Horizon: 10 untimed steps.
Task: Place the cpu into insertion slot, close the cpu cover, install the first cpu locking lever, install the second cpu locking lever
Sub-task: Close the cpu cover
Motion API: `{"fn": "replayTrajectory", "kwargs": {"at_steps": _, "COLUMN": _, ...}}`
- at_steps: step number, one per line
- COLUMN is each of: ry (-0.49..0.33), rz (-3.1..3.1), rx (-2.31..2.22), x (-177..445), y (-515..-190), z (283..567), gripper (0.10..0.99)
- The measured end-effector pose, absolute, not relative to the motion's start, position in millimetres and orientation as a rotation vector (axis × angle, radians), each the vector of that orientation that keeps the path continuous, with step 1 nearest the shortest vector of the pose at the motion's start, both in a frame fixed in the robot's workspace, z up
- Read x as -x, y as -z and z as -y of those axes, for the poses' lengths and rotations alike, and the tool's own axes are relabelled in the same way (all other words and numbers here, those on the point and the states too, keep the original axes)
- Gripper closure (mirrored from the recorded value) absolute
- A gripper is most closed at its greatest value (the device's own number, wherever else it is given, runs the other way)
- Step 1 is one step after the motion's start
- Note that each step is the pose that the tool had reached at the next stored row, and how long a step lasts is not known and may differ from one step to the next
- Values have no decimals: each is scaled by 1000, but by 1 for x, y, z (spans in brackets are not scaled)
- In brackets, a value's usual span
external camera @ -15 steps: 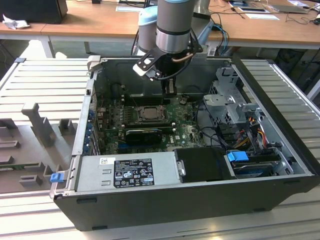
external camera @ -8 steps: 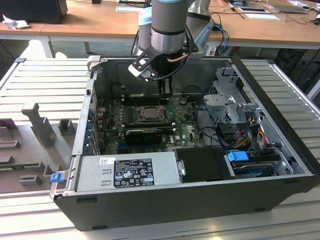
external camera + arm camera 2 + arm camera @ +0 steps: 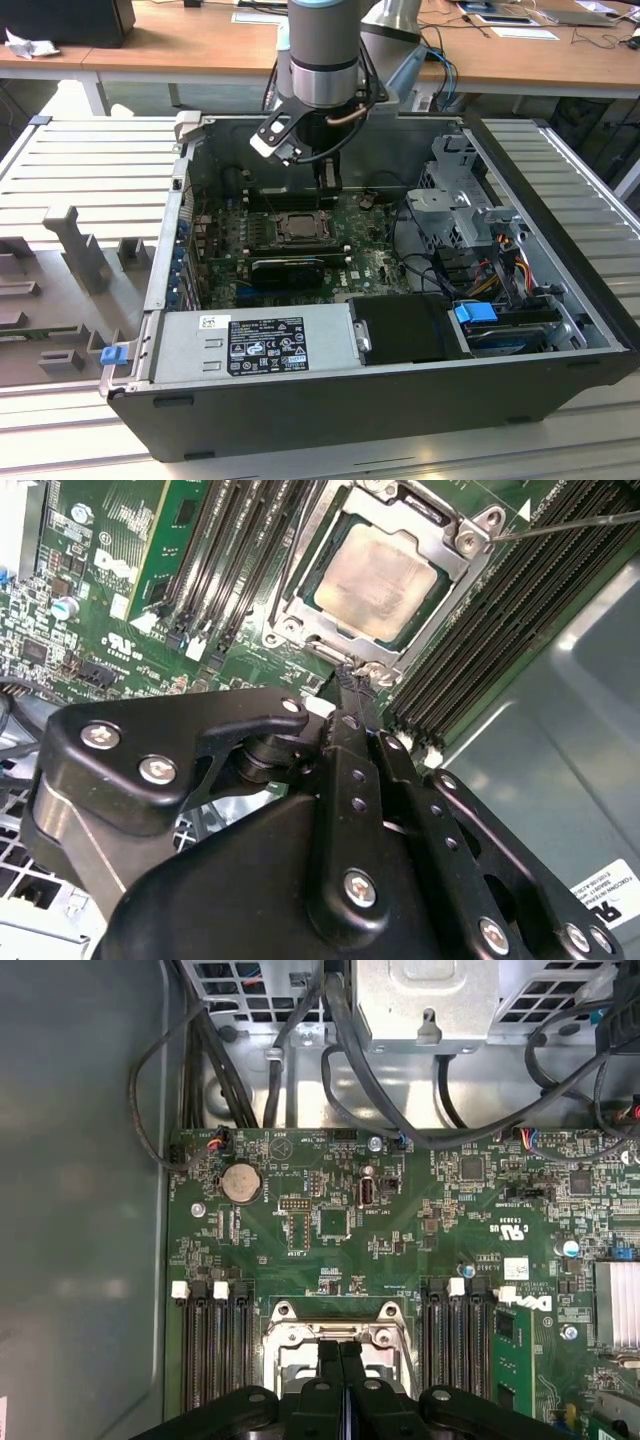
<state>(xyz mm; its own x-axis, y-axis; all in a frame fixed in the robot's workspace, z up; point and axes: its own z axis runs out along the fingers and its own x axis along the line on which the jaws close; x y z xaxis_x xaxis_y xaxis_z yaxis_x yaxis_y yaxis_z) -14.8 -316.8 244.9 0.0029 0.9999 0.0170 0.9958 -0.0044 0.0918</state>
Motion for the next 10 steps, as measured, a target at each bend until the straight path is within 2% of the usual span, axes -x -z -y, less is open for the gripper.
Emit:
{"fn": "replayTrajectory", "kwargs": {"at_steps": 7, "ry": -136, "rz": -2172, "rx": -2179, "x": 21, "y": -241, "z": 317, "gripper": 980}}
{"fn": "replayTrajectory", "kwargs": {"at_steps": 8, "ry": -99, "rz": -2190, "rx": -2198, "x": 21, "y": -240, "z": 317, "gripper": 980}}
{"fn": "replayTrajectory", "kwargs": {"at_steps": 10, "ry": -83, "rz": -2215, "rx": -2189, "x": 32, "y": -237, "z": 317, "gripper": 980}}
